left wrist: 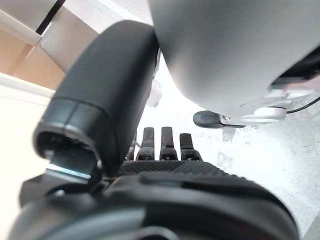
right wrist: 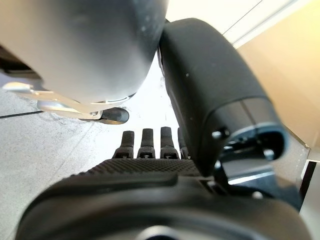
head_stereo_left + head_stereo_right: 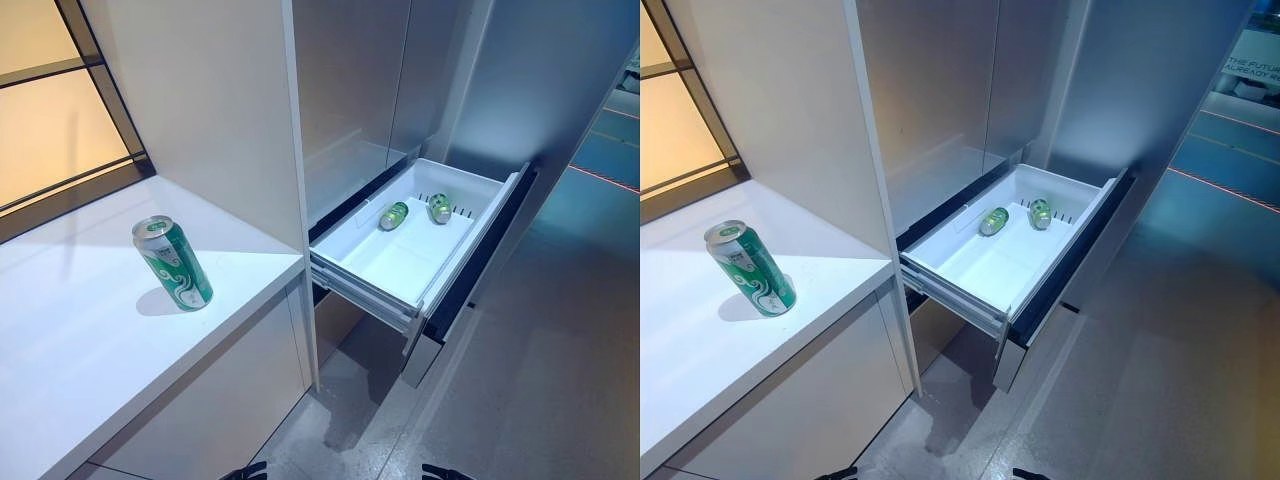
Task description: Put drinks into fridge and close the fridge
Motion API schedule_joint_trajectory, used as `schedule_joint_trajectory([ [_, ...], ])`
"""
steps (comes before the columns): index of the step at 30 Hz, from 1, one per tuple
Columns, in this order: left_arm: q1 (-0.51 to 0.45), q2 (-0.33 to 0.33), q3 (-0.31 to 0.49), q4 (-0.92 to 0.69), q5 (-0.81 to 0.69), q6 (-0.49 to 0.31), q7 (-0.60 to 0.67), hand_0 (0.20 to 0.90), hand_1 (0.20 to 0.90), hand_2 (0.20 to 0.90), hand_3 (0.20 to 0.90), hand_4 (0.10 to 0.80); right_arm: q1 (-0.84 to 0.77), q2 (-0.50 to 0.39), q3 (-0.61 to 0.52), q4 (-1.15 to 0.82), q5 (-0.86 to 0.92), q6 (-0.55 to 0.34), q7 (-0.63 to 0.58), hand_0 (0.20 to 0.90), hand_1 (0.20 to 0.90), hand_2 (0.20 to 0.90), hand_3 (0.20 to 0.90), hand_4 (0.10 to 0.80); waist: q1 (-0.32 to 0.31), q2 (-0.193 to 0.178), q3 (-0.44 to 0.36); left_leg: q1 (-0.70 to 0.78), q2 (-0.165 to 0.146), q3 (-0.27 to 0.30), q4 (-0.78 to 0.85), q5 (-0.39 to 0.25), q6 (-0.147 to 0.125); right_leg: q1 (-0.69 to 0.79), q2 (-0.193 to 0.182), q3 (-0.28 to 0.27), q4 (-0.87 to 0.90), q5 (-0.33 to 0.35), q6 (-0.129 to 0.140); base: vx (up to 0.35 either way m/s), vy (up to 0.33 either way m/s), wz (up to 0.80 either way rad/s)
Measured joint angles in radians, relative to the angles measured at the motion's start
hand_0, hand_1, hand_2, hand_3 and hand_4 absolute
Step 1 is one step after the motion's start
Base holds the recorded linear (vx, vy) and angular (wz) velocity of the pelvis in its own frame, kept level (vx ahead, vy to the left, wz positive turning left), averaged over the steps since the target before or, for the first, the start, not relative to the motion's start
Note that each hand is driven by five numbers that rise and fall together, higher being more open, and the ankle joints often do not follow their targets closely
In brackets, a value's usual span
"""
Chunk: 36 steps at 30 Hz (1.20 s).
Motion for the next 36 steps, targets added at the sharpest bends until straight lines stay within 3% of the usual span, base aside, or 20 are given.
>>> schedule_joint_trajectory([
  [8, 0.002, -0.001, 0.001, 0.003, -0.020, -0.007, 0.000, 0.900, 0.900, 0.900, 0.900, 0.800, -0.001, 0.000, 0.000, 0.000, -0.002, 0.001, 0.001, 0.900, 0.900, 0.900, 0.900, 0.800, 0.000, 0.000, 0.000, 0.000, 0.000, -0.001, 0.000, 0.000, 0.000, 0.001, 0.000, -0.001, -0.001, 0.000, 0.000, 0.000, 0.000, 0.00],
  [15, 0.003, 0.008, -0.033, -0.055, -0.041, -0.087, -0.045, 0.900, 0.900, 0.900, 0.900, 0.800, -0.012, -0.004, 0.006, -0.008, -0.004, 0.033, 0.002, 0.900, 0.900, 0.900, 0.900, 0.800, 0.002, 0.002, 0.003, -0.001, -0.001, -0.005, 0.002, 0.001, 0.000, 0.000, -0.001, -0.006, -0.001, 0.000, 0.000, -0.016, 0.010, 0.01],
  [20, -0.009, 0.062, -0.115, -0.378, -0.067, -0.117, -0.070, 0.900, 0.900, 0.900, 0.900, 0.800, -0.029, -0.012, 0.022, -0.031, -0.007, 0.071, 0.003, 0.900, 0.900, 0.900, 0.900, 0.800, 0.004, 0.021, 0.021, -0.001, -0.002, -0.015, 0.000, 0.003, 0.001, -0.001, -0.002, -0.009, 0.000, 0.002, 0.001, -0.038, 0.034, 0.03],
  [25, -0.063, 0.164, -0.110, -0.778, -0.225, 0.018, -0.234, 0.900, 0.900, 0.900, 0.900, 0.800, -0.030, -0.020, 0.021, -0.055, -0.007, 0.087, 0.003, 0.900, 0.900, 0.900, 0.900, 0.800, 0.003, 0.048, 0.035, -0.002, -0.002, -0.017, -0.002, 0.004, 0.001, 0.001, -0.002, -0.010, -0.008, 0.005, 0.002, 0.000, 0.000, 0.00],
  [28, -0.081, 0.201, -0.060, -1.024, -0.367, 0.168, -0.329, 0.900, 0.900, 0.900, 0.900, 0.800, -0.025, -0.026, 0.019, -0.055, -0.007, 0.080, 0.003, 0.900, 0.900, 0.900, 0.900, 0.800, 0.003, 0.056, 0.033, -0.002, -0.001, -0.021, 0.002, 0.004, 0.001, 0.001, -0.001, -0.009, -0.008, 0.006, 0.003, 0.005, -0.001, 0.03],
  [31, -0.083, 0.193, -0.014, -1.225, -0.565, 0.257, -0.376, 0.900, 0.900, 0.900, 0.900, 0.800, -0.016, -0.026, 0.018, -0.048, -0.007, 0.053, 0.003, 0.900, 0.900, 0.900, 0.900, 0.800, 0.010, 0.055, 0.033, -0.002, -0.002, -0.023, 0.002, 0.003, 0.001, 0.001, -0.001, -0.010, -0.008, 0.005, 0.004, 0.005, -0.002, 0.01],
  [34, -0.092, 0.182, 0.015, -1.385, -0.700, 0.257, -0.388, 0.900, 0.900, 0.900, 0.900, 0.800, -0.008, -0.024, 0.019, -0.041, -0.007, 0.028, 0.003, 0.900, 0.900, 0.900, 0.900, 0.800, 0.015, 0.056, 0.033, -0.001, -0.002, -0.024, -0.001, 0.003, 0.001, 0.003, -0.001, -0.009, -0.008, 0.005, 0.004, 0.011, -0.006, 0.00],
  [36, -0.097, 0.183, 0.032, -1.445, -0.743, 0.210, -0.388, 0.900, 0.900, 0.900, 0.900, 0.800, -0.001, -0.023, 0.019, -0.038, -0.007, 0.015, 0.003, 0.900, 0.900, 0.900, 0.900, 0.800, 0.015, 0.060, 0.029, -0.001, -0.002, -0.024, -0.003, 0.003, 0.001, 0.005, -0.001, -0.009, -0.008, 0.006, 0.003, 0.000, 0.000, 0.00],
])
